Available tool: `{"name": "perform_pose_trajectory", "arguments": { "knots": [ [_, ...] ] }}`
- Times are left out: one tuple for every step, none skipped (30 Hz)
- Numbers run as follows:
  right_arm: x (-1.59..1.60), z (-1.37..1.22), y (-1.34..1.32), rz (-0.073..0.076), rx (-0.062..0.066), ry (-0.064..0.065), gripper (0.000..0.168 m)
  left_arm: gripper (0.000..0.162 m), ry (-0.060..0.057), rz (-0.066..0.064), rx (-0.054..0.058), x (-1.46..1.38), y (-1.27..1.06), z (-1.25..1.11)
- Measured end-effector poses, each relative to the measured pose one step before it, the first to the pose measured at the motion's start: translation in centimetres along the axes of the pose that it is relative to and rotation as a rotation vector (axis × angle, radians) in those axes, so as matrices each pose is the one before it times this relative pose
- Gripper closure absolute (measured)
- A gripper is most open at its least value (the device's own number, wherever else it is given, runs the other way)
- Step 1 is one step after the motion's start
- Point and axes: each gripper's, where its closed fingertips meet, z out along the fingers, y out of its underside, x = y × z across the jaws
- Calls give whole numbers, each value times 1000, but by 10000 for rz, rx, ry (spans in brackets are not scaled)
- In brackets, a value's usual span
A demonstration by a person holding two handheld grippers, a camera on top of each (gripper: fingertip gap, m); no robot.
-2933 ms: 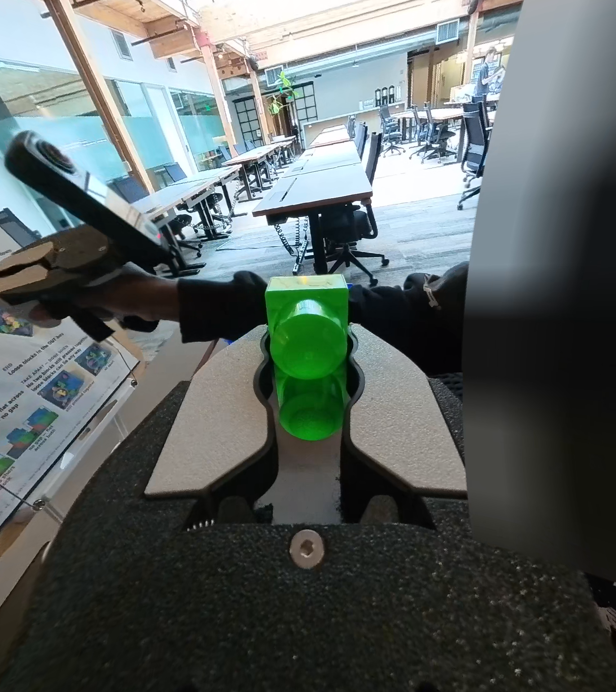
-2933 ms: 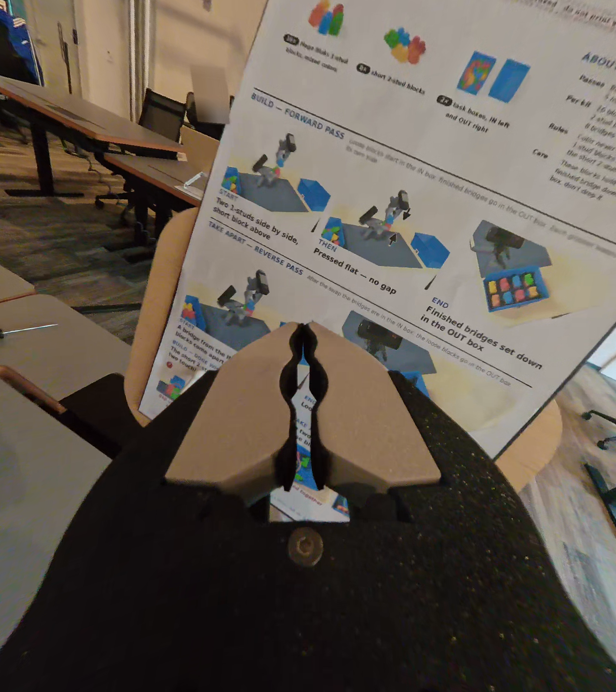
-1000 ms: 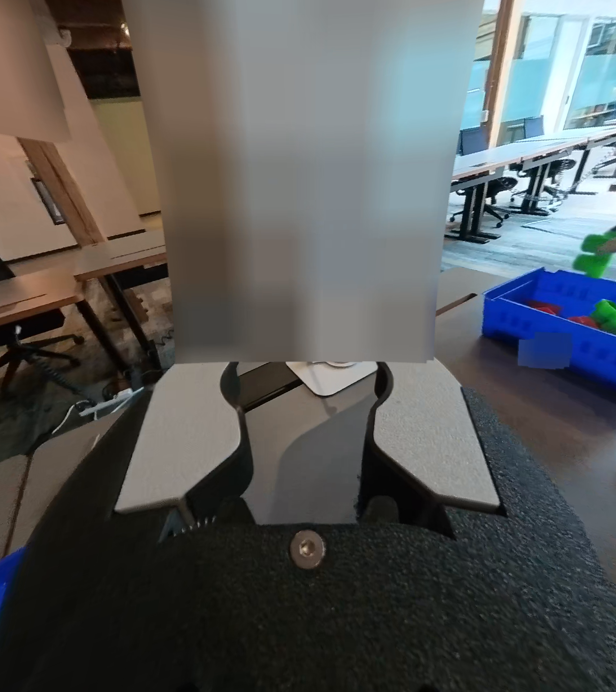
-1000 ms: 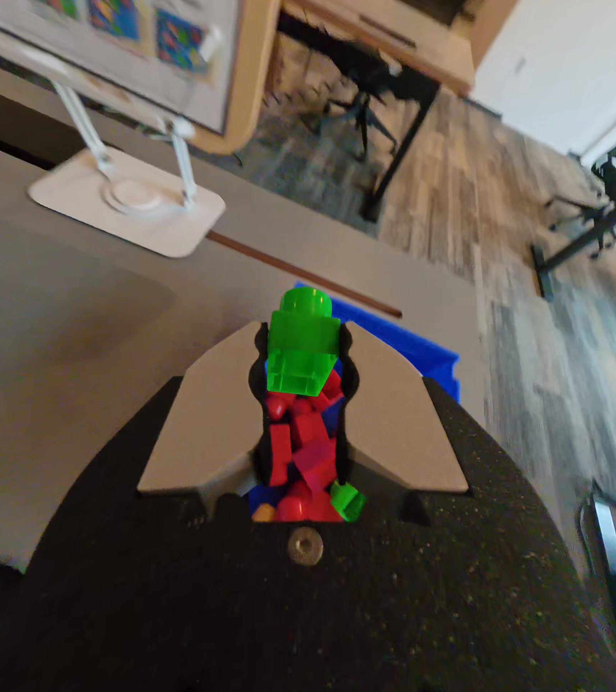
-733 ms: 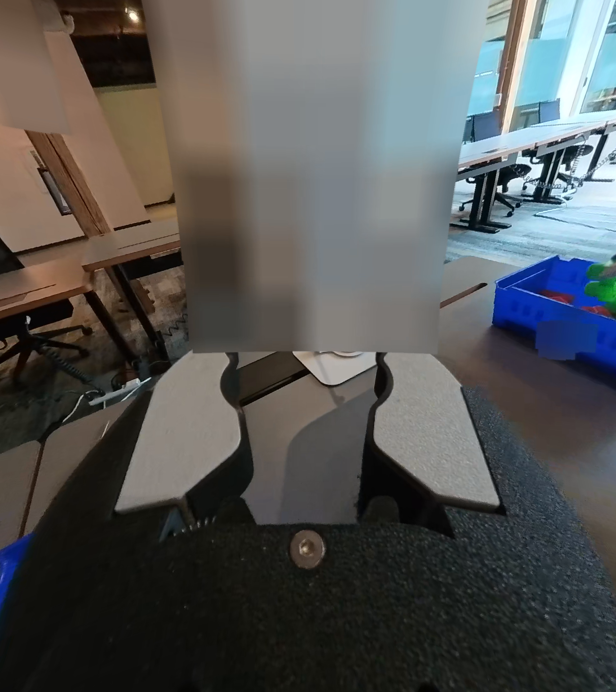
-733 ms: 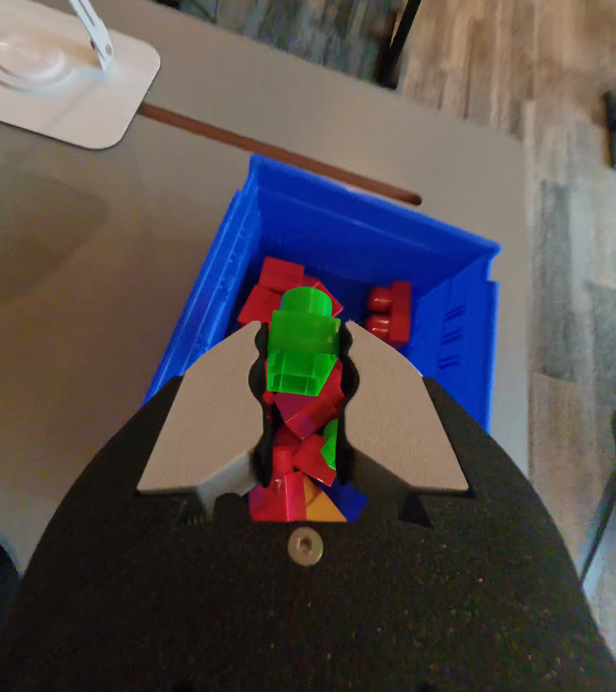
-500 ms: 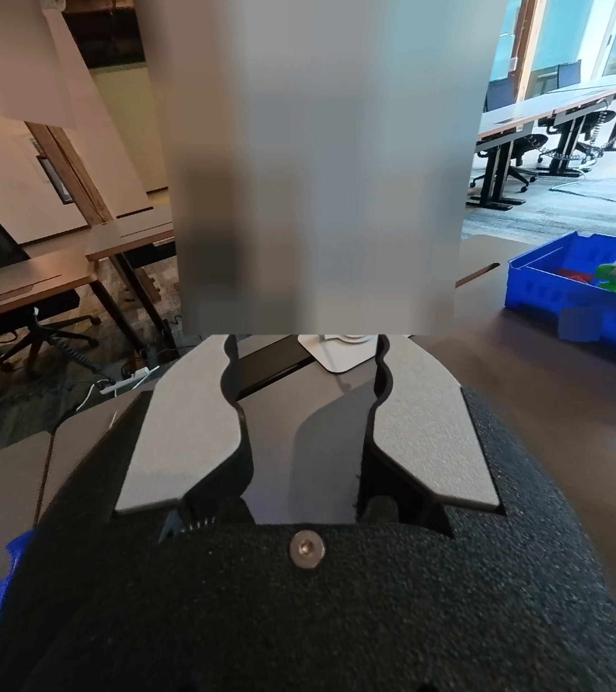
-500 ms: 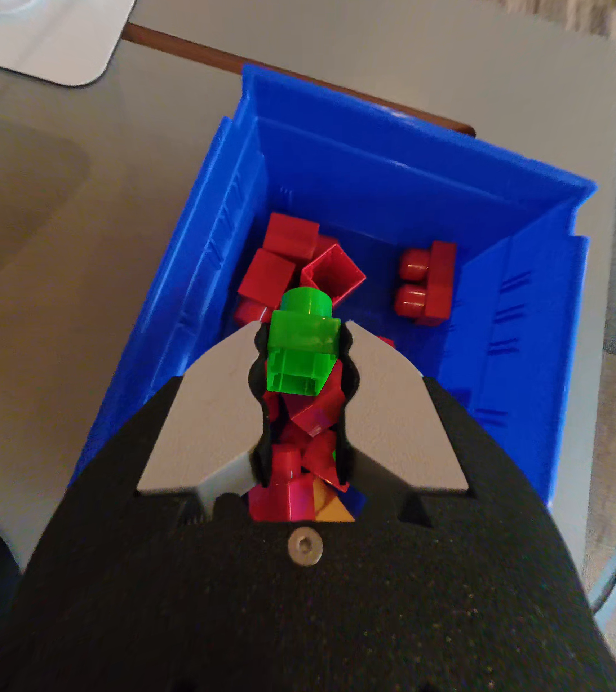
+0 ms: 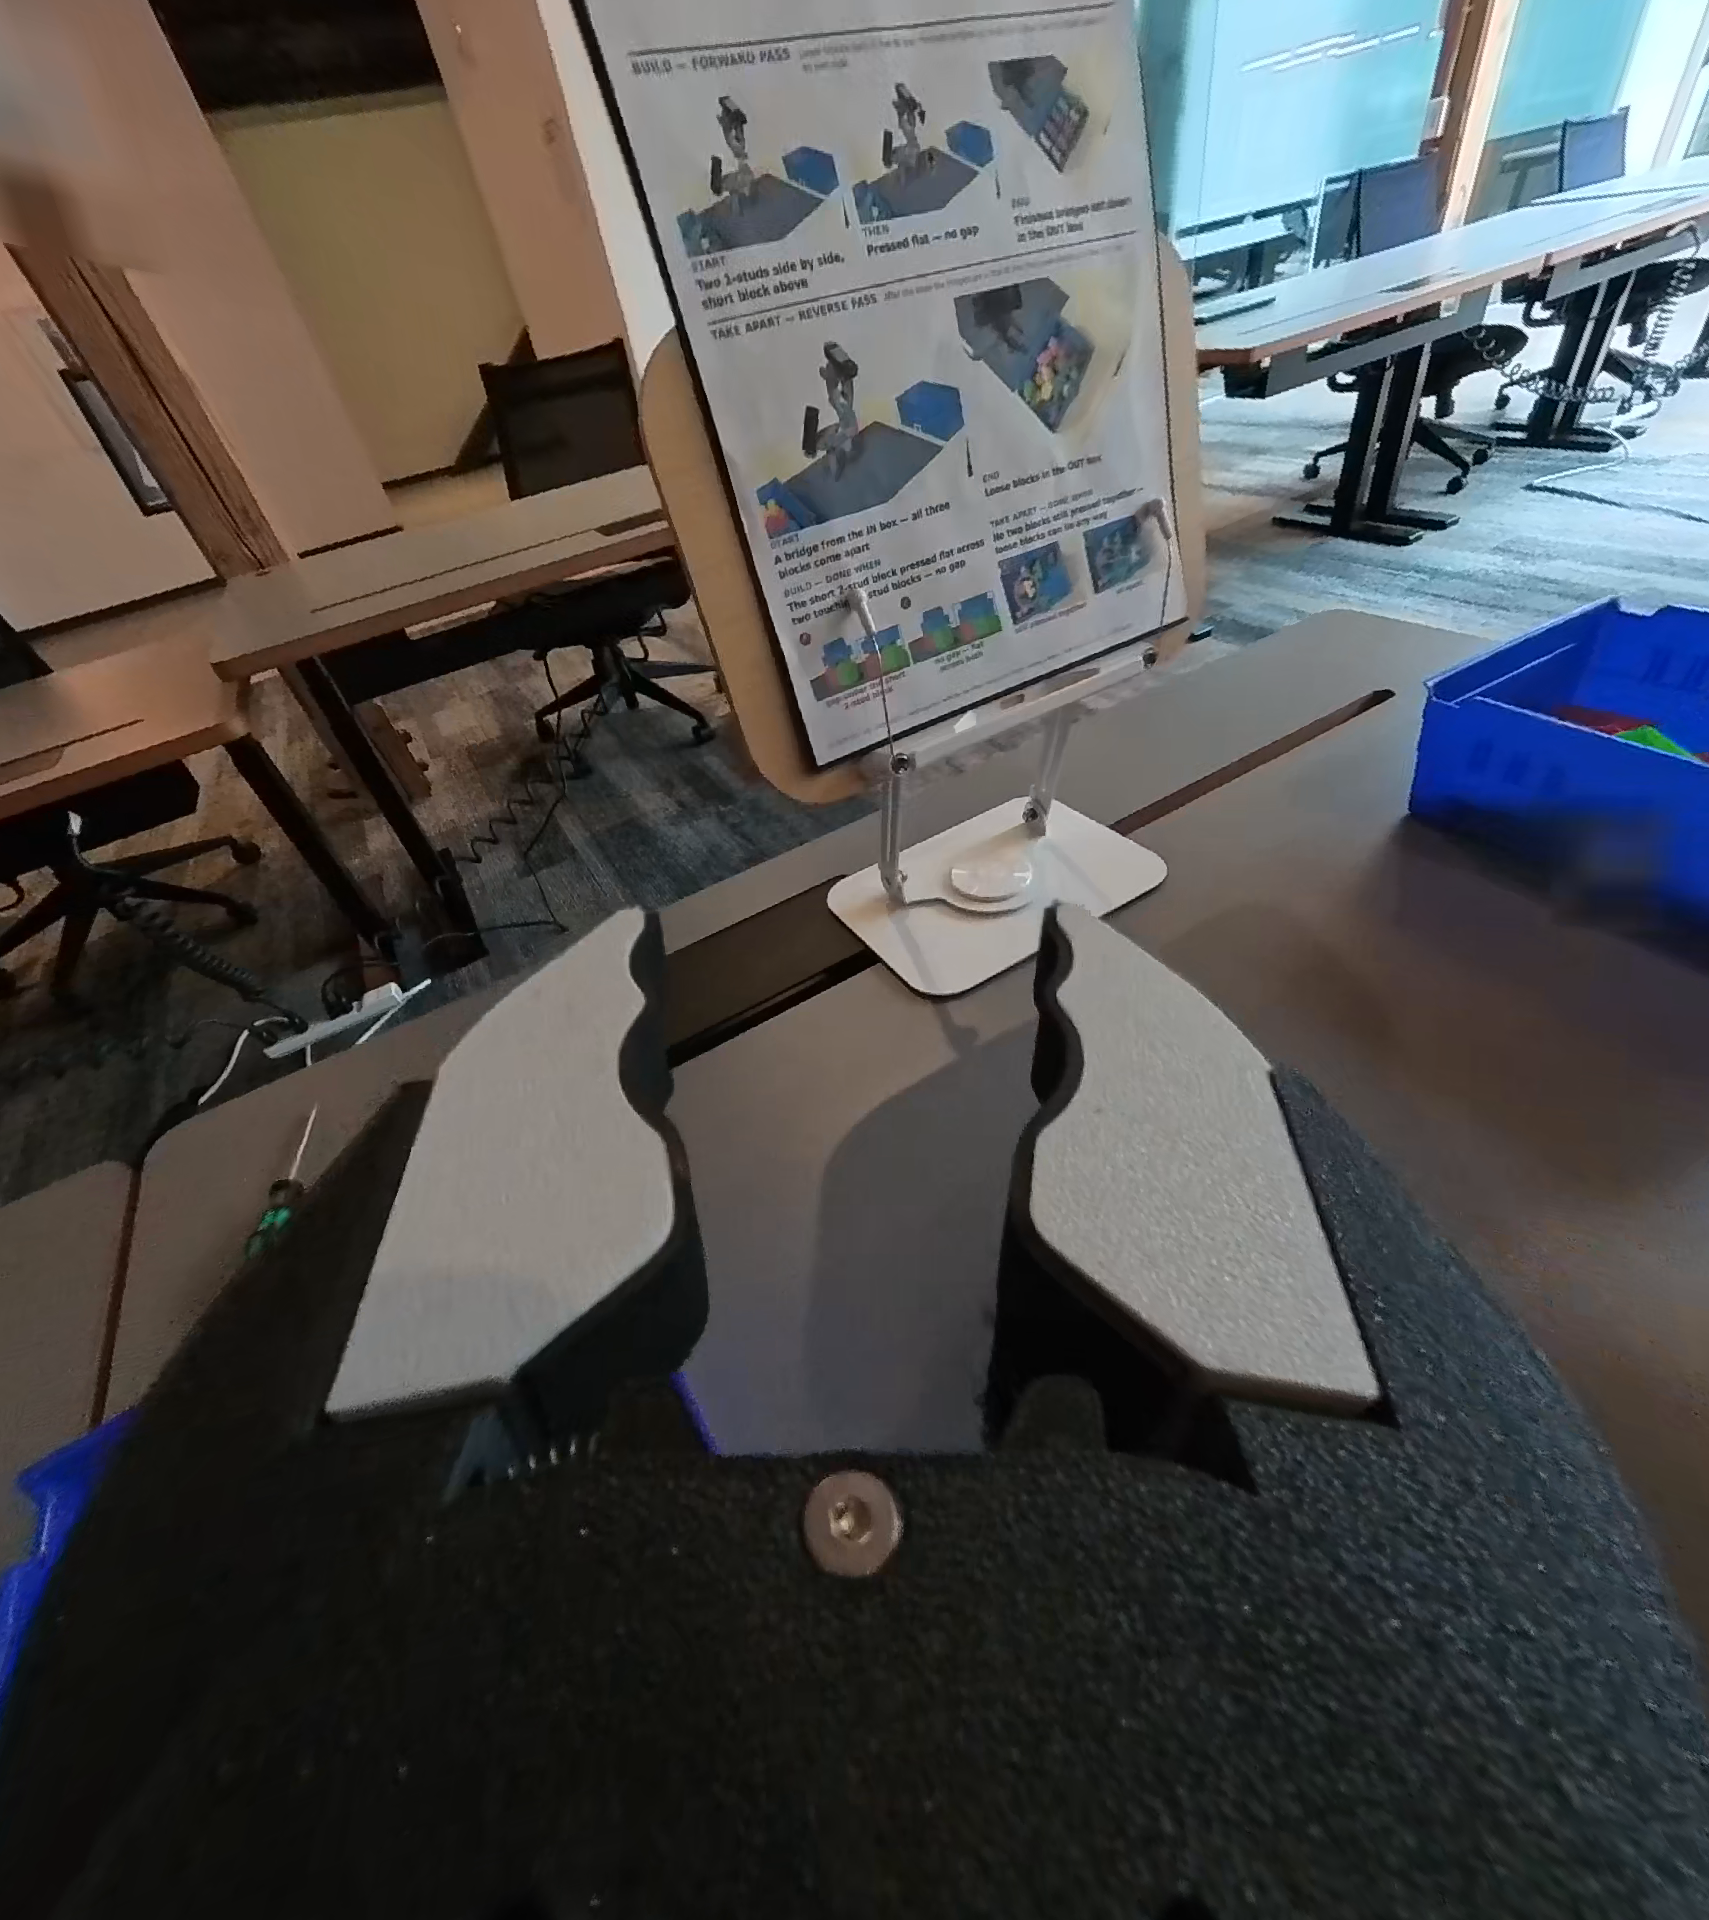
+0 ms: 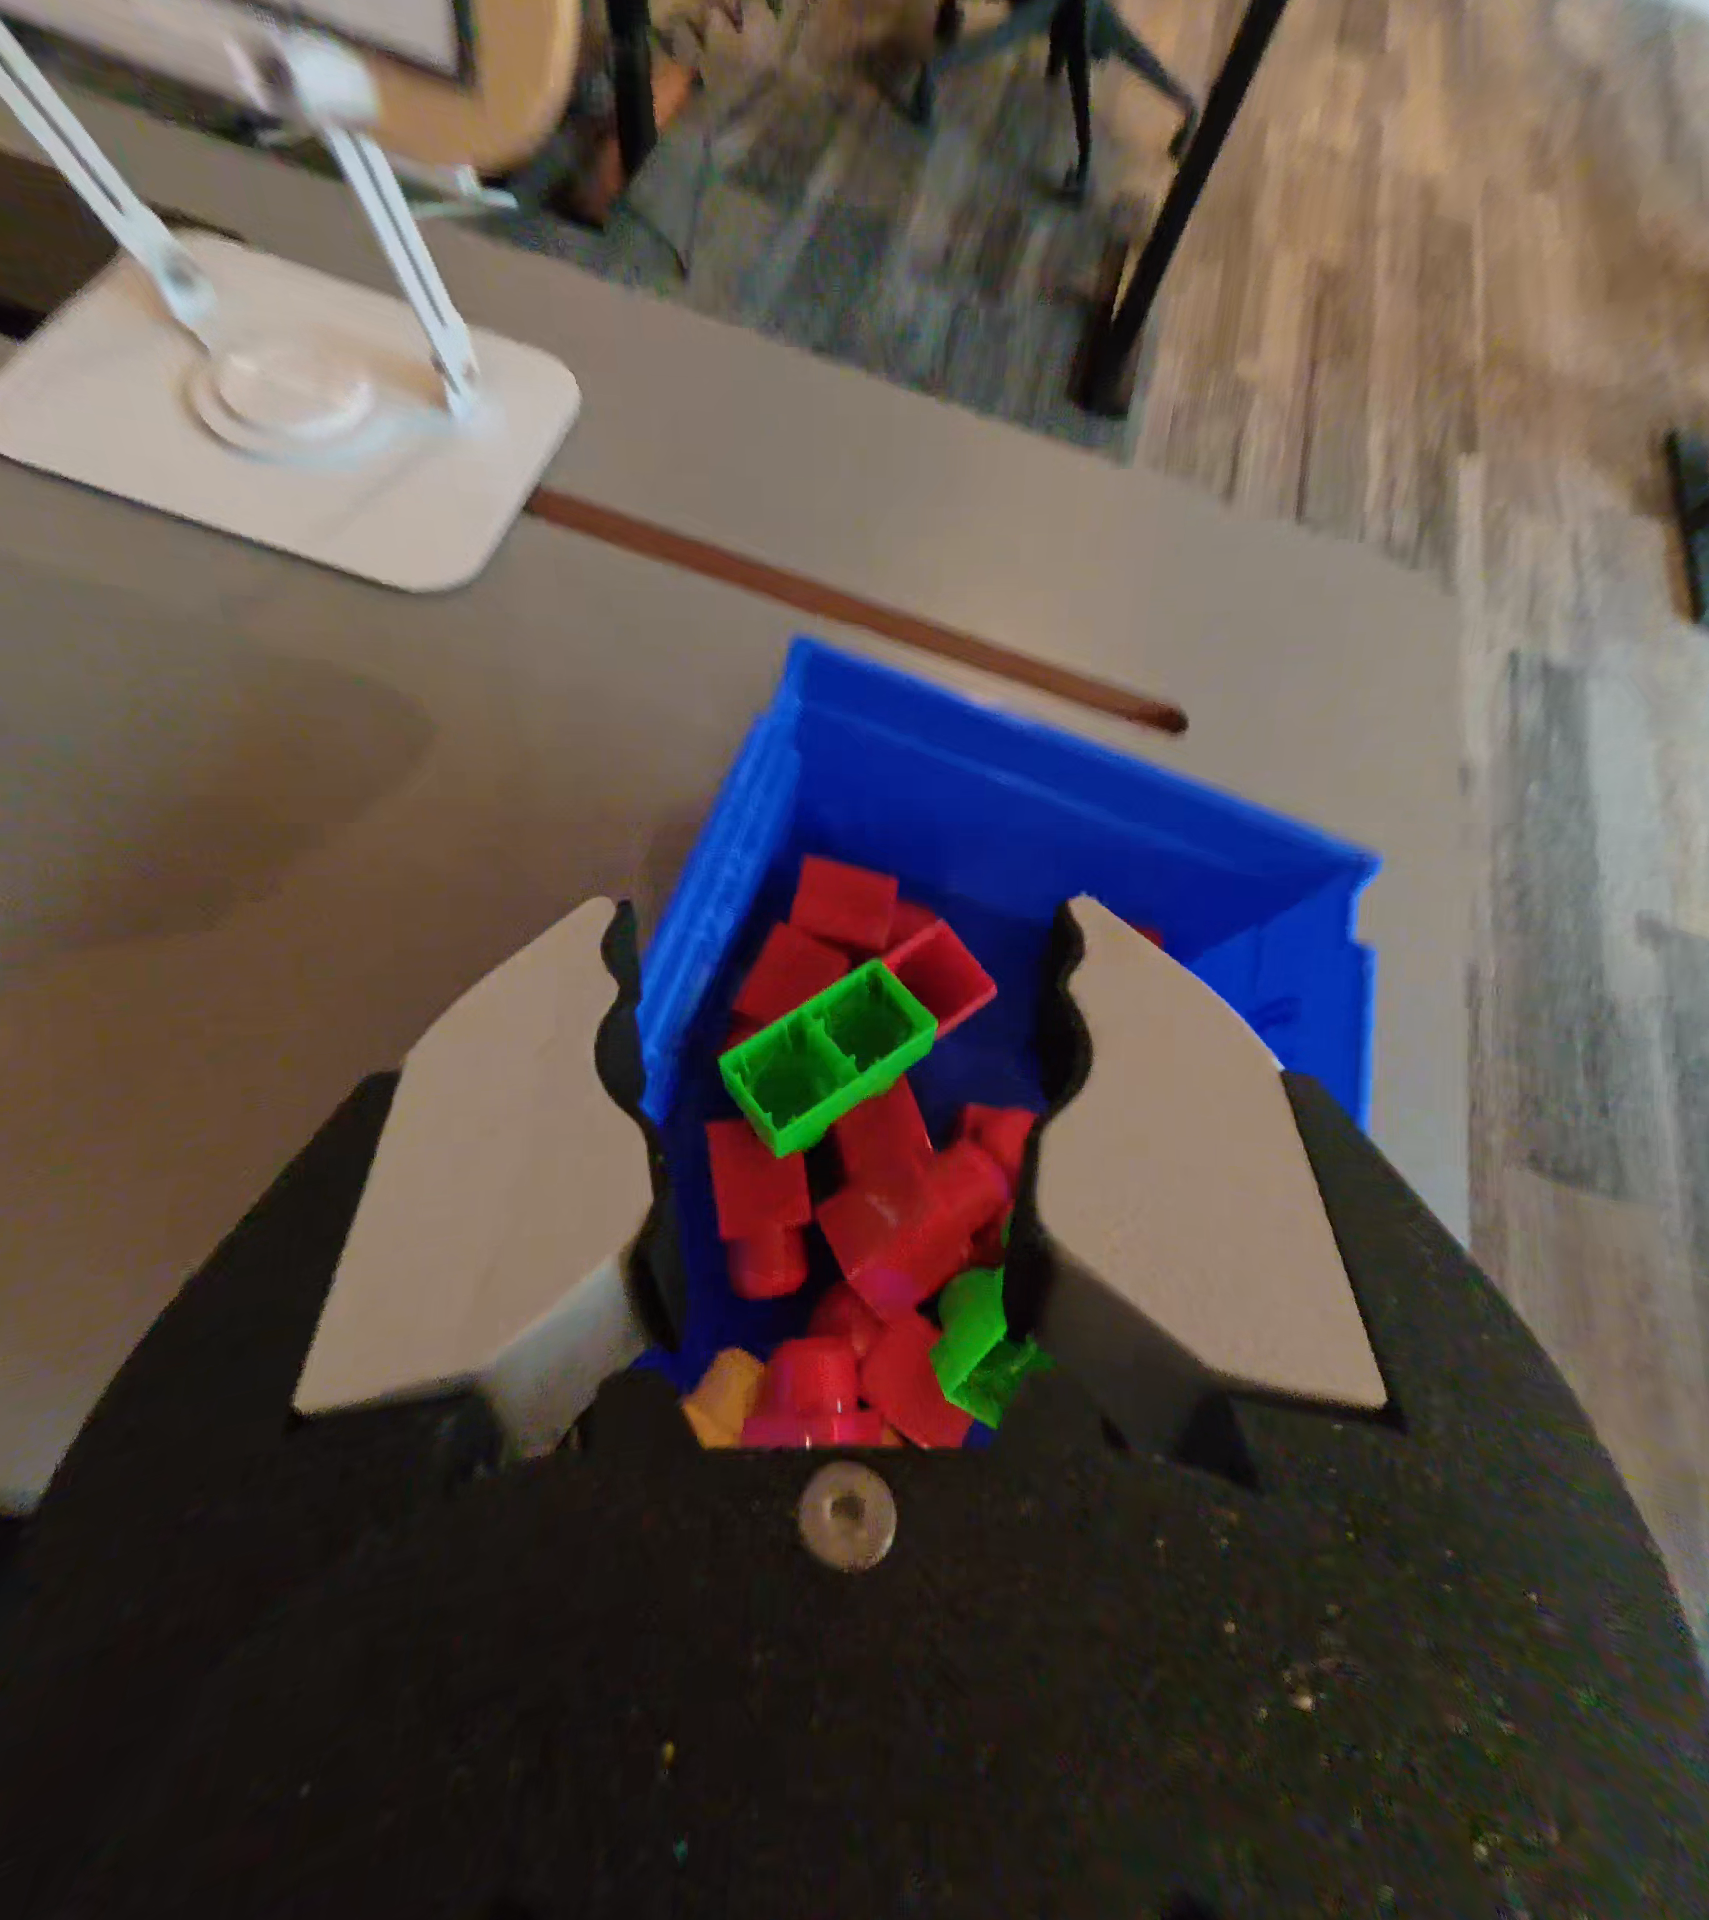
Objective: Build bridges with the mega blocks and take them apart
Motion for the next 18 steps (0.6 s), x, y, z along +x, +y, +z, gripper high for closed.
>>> {"name": "perform_pose_trajectory", "arguments": {
  "knots": [
    [-439,-670,-1212,-144,283,-23,91,94,55,-39,-49,-57,173,-53],
    [-368,-619,-1141,-107,260,33,89,94,9,-46,-36,-158,166,-64],
    [-398,-550,-1059,-98,268,45,88,94,-54,-53,-37,-255,171,-69],
    [-479,-464,-948,-86,277,3,87,94,-97,-54,-62,-336,208,-100],
    [-536,-372,-801,-54,259,-20,86,94,-133,-28,-100,-406,287,-118],
    [-561,-252,-615,-42,218,-37,86,94,-175,-3,-125,-488,350,-134],
    [-585,-182,-420,-49,164,-69,85,93,-217,-28,-137,-589,388,-146],
    [-543,-103,-295,-62,147,-56,84,93,-257,-81,-144,-690,413,-155],
    [-400,-92,-287,-55,187,19,84,93,-278,-107,-154,-770,461,-138],
    [-281,-76,-267,-55,203,57,85,94,-269,-99,-190,-793,551,-114],
    [-198,-65,-238,-61,171,52,87,96,-238,-80,-282,-767,743,-61],
    [-185,-61,-180,-66,132,11,87,98,-219,-61,-389,-740,931,7],
    [-208,-78,-81,-45,102,-56,87,98,-216,-50,-494,-704,1107,97],
    [-179,-83,-51,-1,105,-74,88,101,-231,-32,-603,-686,1266,198],
    [-68,-57,-35,6,91,-31,89,103,-257,5,-679,-690,1380,305],
    [70,-43,43,-17,30,35,89,106,-238,37,-746,-603,1446,397],
    [163,-43,74,-13,-4,84,90,110,-184,48,-770,-490,1445,500],
    [175,-36,66,16,0,84,90,111,-143,25,-722,-401,1333,620]
  ]
}}
